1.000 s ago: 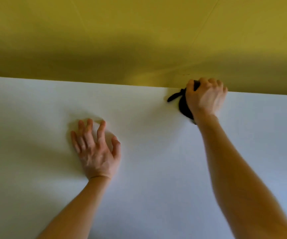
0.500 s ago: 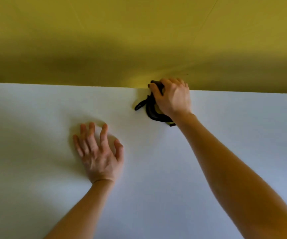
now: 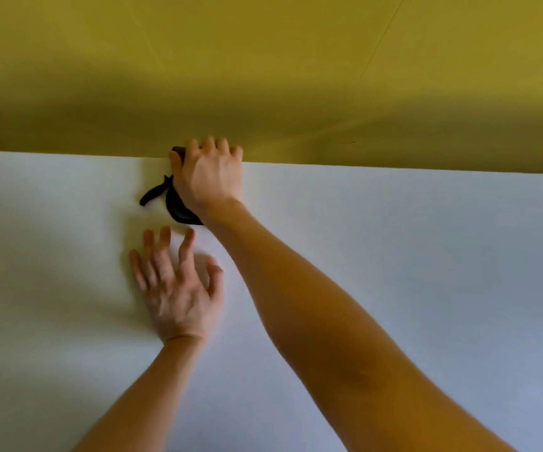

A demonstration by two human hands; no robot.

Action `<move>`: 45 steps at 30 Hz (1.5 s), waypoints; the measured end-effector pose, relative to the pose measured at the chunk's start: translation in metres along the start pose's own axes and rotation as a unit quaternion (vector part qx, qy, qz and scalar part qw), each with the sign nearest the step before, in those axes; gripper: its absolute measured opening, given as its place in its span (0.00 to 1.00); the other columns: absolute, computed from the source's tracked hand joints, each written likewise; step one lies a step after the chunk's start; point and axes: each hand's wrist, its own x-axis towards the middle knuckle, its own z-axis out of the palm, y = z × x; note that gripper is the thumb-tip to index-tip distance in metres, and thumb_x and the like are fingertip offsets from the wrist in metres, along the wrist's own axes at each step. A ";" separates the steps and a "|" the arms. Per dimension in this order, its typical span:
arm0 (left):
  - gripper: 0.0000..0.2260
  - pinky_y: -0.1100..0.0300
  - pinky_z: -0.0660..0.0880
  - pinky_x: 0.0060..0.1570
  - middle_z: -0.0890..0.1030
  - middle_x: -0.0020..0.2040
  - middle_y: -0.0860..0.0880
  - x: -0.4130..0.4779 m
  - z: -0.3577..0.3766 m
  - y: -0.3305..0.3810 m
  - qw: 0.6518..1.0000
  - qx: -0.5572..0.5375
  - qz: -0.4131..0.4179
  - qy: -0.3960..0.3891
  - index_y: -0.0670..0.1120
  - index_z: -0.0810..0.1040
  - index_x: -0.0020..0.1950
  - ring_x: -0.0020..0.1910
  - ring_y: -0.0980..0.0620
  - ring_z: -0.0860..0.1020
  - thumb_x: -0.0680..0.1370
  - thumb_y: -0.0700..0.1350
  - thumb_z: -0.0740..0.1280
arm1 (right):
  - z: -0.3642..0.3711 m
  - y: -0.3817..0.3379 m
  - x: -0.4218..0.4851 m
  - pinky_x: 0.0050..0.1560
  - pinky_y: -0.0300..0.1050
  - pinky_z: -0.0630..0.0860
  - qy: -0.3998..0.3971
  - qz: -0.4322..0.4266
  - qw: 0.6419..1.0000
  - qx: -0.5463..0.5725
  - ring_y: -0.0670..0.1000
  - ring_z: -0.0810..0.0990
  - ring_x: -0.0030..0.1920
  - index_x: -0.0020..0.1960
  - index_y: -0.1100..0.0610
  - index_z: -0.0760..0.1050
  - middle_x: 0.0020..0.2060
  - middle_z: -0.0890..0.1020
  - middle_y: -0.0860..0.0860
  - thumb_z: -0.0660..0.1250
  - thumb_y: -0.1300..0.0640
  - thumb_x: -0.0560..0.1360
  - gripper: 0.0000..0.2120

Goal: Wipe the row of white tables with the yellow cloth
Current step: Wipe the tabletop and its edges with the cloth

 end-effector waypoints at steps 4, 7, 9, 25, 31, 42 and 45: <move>0.24 0.33 0.55 0.83 0.69 0.81 0.37 0.002 0.002 -0.001 1.000 0.008 0.001 0.011 0.46 0.76 0.77 0.85 0.34 0.61 0.82 0.51 0.65 | -0.016 0.116 -0.019 0.57 0.55 0.73 0.032 0.027 0.999 0.026 0.62 0.80 0.58 0.55 0.54 0.82 0.53 0.85 0.56 0.59 0.38 0.85 0.22; 0.20 0.33 0.59 0.81 0.71 0.80 0.38 0.003 -0.004 0.003 0.999 0.020 0.031 0.014 0.48 0.78 0.76 0.81 0.33 0.68 0.84 0.49 0.64 | -0.052 0.242 -0.058 0.56 0.58 0.75 0.090 0.110 0.990 -0.001 0.65 0.81 0.55 0.52 0.56 0.83 0.50 0.85 0.58 0.60 0.37 0.84 0.23; 0.17 0.33 0.64 0.78 0.74 0.78 0.38 0.004 -0.008 0.007 0.998 0.024 0.061 0.016 0.48 0.80 0.74 0.74 0.32 0.73 0.86 0.47 0.63 | -0.074 0.301 -0.083 0.60 0.59 0.74 0.099 0.165 0.981 -0.015 0.64 0.79 0.56 0.54 0.57 0.83 0.51 0.85 0.59 0.59 0.37 0.84 0.25; 0.22 0.32 0.58 0.82 0.71 0.79 0.39 -0.031 0.012 0.160 0.997 -0.017 0.070 -0.027 0.47 0.77 0.75 0.83 0.34 0.66 0.82 0.52 0.66 | -0.071 0.314 -0.065 0.55 0.55 0.74 0.066 0.098 0.992 0.036 0.63 0.81 0.53 0.49 0.55 0.82 0.47 0.85 0.57 0.62 0.36 0.83 0.24; 0.22 0.31 0.59 0.81 0.71 0.80 0.37 -0.033 0.014 0.161 0.996 -0.029 0.077 -0.037 0.46 0.78 0.75 0.83 0.33 0.65 0.82 0.51 0.67 | -0.103 0.389 -0.094 0.59 0.58 0.74 0.115 0.291 0.949 -0.042 0.64 0.80 0.51 0.49 0.60 0.84 0.45 0.85 0.60 0.59 0.41 0.81 0.25; 0.20 0.29 0.61 0.80 0.71 0.80 0.36 -0.033 0.012 0.161 0.996 -0.018 0.083 -0.010 0.45 0.77 0.74 0.82 0.33 0.67 0.84 0.51 0.61 | -0.051 0.174 -0.019 0.55 0.53 0.69 -0.066 0.013 0.997 0.034 0.58 0.80 0.59 0.60 0.52 0.83 0.56 0.85 0.54 0.56 0.37 0.86 0.23; 0.22 0.30 0.60 0.81 0.72 0.79 0.37 -0.034 0.016 0.158 0.996 -0.022 0.082 -0.014 0.46 0.78 0.75 0.82 0.32 0.67 0.82 0.51 0.66 | -0.068 0.282 -0.053 0.55 0.54 0.72 0.018 0.077 0.996 0.033 0.62 0.81 0.56 0.53 0.54 0.83 0.51 0.85 0.57 0.60 0.36 0.85 0.24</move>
